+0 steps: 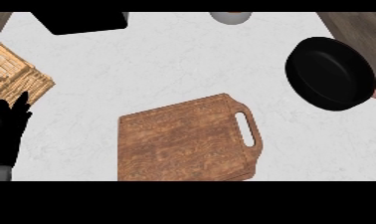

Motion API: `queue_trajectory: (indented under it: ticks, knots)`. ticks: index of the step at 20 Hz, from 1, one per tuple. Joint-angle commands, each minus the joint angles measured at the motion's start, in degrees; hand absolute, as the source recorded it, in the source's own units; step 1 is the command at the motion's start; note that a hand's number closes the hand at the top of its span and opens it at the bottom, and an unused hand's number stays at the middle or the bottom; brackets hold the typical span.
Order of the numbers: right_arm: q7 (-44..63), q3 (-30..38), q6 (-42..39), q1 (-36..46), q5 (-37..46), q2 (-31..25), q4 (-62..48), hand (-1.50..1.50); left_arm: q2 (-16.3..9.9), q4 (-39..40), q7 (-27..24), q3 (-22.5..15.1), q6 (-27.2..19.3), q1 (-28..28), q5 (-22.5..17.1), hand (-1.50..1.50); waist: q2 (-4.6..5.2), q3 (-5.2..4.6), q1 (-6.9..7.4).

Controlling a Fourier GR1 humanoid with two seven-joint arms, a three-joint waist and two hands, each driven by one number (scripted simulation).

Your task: Pick the lemon from the cutting board and place it in the pot

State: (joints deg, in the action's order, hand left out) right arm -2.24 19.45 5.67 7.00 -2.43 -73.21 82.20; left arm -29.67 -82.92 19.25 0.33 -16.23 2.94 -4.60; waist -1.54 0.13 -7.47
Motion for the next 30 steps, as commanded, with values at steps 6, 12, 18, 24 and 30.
queue_trajectory:
  ticks: [6, 12, 18, 24, 30]
  knots:
    - [2.04, 12.04, -16.64, -3.80, -6.27, -6.07, -4.31, 1.50, 1.35, -1.17, 2.99, -2.73, 2.80, -5.98, 2.05, 0.00, 1.39, -0.16, 6.36]
    - [6.68, 3.63, -16.00, 1.24, -4.53, -3.43, -4.25, 1.50, 4.10, -1.03, 2.45, -4.42, 2.07, -7.29, 5.14, 0.00, 1.88, -0.15, 8.76]
    - [7.61, -3.72, -18.92, 4.37, -2.23, 0.82, -4.24, 1.50, 5.24, 1.93, 1.52, -3.39, 3.49, -7.81, 5.28, 0.00, 1.83, -0.15, 8.64]
    - [15.01, -10.71, -21.07, 10.69, -3.08, 7.49, -7.61, -1.50, 3.13, 4.24, -0.51, -0.31, 5.74, -9.95, 4.70, 0.00, 1.85, -0.16, 8.84]
    - [12.70, -7.77, -18.75, 15.31, -7.22, 16.51, -12.38, -1.50, 4.18, -3.22, 5.15, -1.52, 4.92, -6.57, 5.41, 0.00, 1.55, -0.05, 8.94]
